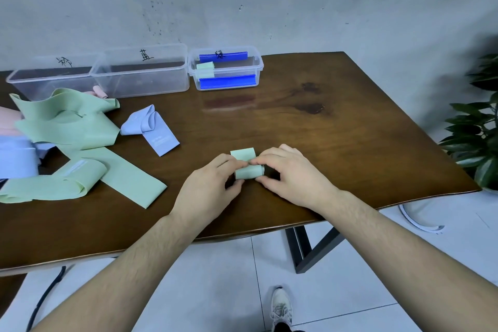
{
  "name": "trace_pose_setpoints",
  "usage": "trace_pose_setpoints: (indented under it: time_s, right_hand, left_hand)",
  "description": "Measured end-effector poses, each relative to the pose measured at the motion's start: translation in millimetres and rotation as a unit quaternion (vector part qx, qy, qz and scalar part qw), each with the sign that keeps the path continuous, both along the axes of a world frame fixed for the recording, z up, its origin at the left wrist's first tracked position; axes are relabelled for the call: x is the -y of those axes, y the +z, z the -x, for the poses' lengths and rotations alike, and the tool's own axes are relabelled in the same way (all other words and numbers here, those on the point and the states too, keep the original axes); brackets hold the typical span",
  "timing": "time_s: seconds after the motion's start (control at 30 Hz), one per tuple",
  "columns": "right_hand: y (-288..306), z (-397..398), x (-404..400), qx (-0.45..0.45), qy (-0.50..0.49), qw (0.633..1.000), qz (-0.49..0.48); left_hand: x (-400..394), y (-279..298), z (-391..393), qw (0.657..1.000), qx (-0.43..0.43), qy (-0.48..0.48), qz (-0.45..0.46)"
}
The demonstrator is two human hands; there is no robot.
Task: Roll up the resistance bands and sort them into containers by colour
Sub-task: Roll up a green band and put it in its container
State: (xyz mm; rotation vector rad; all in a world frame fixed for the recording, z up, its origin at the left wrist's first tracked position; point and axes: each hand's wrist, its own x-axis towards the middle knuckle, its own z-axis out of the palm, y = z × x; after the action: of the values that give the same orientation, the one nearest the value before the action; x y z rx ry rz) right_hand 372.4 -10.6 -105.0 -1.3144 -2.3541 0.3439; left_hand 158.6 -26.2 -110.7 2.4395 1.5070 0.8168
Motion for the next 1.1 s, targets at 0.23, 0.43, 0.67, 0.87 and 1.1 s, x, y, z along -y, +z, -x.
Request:
trace_pose_setpoints:
  time_s: [0.23, 0.43, 0.67, 0.87, 1.1]
  right_hand:
    - [-7.0, -9.0, 30.8, -0.004, 0.012, 0.999, -0.035]
    - [-12.7, -10.4, 53.0, -0.039, 0.006, 0.998, -0.038]
    - [-10.2, -6.7, 49.7, -0.031, -0.010, 0.999, -0.043]
    - [-10.2, -5.9, 46.0, -0.048, -0.007, 0.998, -0.035]
    - [-3.4, -5.1, 32.6, -0.036, 0.003, 0.999, -0.008]
  left_hand:
    - [23.0, -0.5, 4.2, 0.999, -0.014, -0.037, -0.037]
    - [41.7, -4.9, 7.5, 0.996, -0.020, -0.064, -0.058]
    - [40.3, -4.2, 5.0, 0.998, -0.008, -0.045, -0.032]
    - [35.2, -3.8, 5.2, 1.000, -0.005, -0.026, 0.008]
    - [36.0, -4.6, 2.7, 0.999, 0.021, -0.031, 0.009]
